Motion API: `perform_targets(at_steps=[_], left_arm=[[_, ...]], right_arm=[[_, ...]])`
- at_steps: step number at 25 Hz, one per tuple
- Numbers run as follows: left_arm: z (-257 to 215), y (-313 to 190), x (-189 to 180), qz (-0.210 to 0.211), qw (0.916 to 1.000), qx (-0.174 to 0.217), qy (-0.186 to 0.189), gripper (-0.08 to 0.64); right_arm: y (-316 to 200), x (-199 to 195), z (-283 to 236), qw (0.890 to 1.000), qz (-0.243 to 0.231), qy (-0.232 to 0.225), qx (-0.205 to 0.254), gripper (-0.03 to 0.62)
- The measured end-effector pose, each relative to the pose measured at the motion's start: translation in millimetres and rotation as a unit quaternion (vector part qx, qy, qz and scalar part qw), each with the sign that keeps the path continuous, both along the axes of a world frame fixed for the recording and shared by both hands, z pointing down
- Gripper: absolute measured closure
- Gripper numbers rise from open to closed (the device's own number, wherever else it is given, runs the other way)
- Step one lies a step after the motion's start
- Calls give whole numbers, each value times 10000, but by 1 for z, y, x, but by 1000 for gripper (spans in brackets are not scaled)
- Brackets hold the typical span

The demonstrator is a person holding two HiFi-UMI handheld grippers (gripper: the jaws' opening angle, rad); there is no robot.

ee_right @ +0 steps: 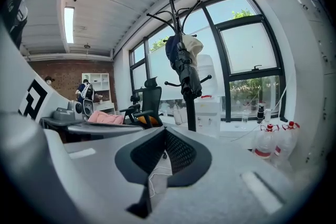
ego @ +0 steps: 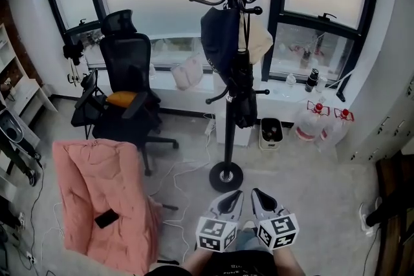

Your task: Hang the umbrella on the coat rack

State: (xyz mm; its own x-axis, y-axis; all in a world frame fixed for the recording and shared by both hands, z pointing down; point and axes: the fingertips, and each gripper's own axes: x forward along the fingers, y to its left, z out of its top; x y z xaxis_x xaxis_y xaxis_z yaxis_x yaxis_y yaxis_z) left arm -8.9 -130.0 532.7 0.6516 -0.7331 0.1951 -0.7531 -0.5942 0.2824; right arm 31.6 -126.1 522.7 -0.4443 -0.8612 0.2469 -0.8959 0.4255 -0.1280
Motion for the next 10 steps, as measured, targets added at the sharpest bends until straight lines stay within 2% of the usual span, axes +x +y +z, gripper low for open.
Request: perform_targets(at_steps=[4,10], left_arm=[[-2,0,1,-28,10000,41,37,537],[3,3,-2,-138,9999,-28,71,537]], right_arm=[[5,2,-2,9999,71,-128,-30,588],[11,6,-1,9997,-31,232,70,588]])
